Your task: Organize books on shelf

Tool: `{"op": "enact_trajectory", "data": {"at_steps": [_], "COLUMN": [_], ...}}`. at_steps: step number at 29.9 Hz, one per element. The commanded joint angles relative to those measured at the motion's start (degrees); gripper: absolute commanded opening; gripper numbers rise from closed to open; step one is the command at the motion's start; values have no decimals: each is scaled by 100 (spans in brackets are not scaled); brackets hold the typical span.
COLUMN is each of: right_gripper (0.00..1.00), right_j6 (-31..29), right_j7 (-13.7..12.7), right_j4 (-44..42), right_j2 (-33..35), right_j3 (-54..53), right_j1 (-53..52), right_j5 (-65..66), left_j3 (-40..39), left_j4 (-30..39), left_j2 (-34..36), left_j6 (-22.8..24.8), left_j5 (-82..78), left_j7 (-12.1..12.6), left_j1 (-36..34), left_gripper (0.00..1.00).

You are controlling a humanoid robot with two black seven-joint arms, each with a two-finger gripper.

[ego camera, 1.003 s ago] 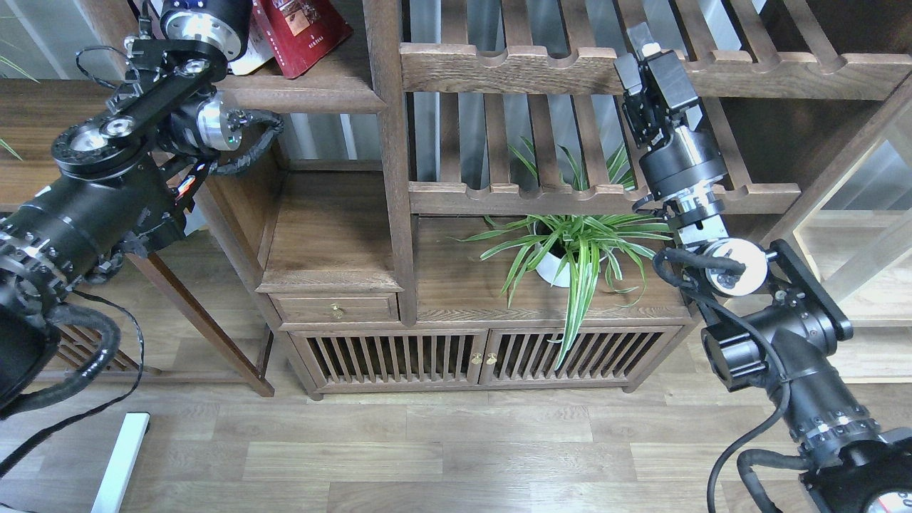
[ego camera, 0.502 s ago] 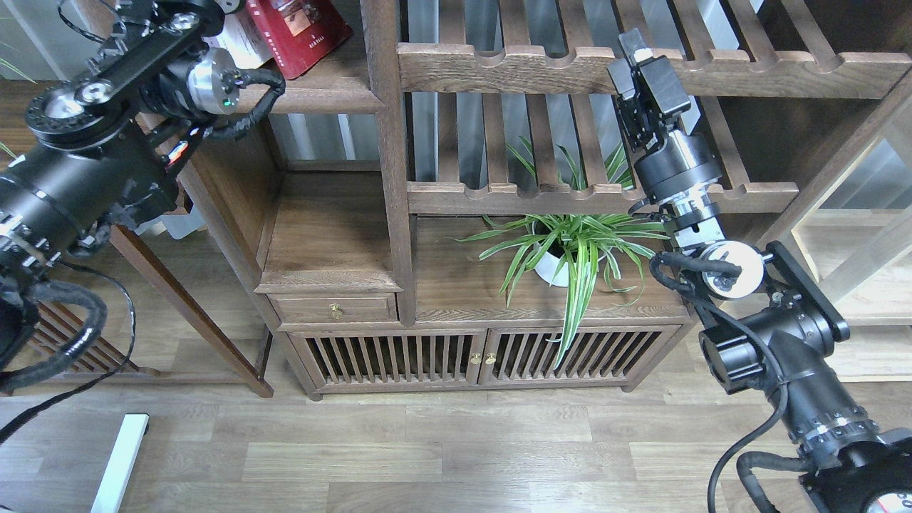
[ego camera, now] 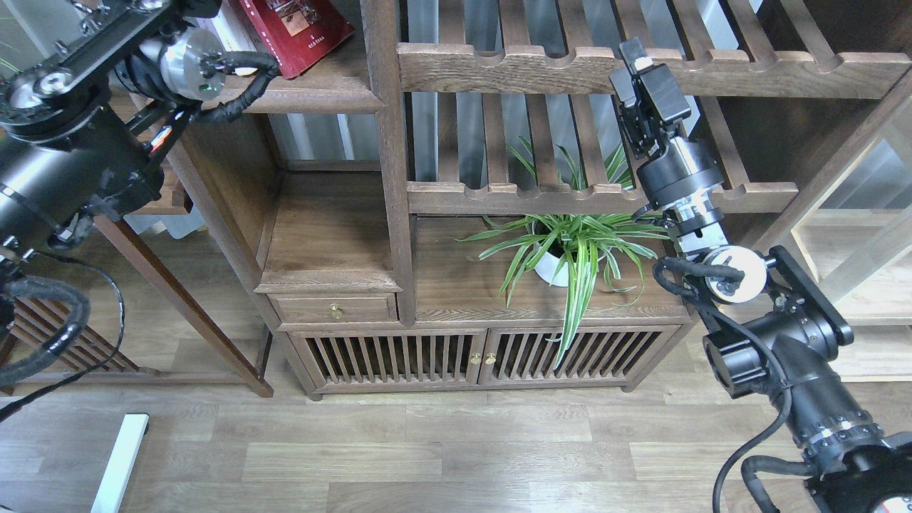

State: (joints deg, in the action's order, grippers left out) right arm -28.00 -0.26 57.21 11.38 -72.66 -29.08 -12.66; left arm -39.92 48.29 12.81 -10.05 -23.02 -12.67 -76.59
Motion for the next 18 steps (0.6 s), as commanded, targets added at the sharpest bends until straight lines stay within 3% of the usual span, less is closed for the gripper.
{"op": "enact_trajectory", "data": {"at_steps": [1,4,10,18], "right_gripper": [74,75,76,82], "right_j6": [0,0,0,0], "right_j7": [0,0,-18,-18], "right_j4": [-35,-52,-70,-149], "right_j2": [13,5,-4,-74], "right_j3": [-2,-2,42,121], "right_j1": [8,34,61,52], "right_j5": [62,167,405,669], "left_j3": [-218,-358,-377,-376], "left_j4": [31,198,602,1366], "left_j2": [134,318,1258,2050], "left_j6": [547,881,1909,3402], "left_j5": [35,78,456,1650], "left_j7": [256,396,924,1196], "left_j1": [3,21,144,574], "left_gripper": [92,95,98,98]}}
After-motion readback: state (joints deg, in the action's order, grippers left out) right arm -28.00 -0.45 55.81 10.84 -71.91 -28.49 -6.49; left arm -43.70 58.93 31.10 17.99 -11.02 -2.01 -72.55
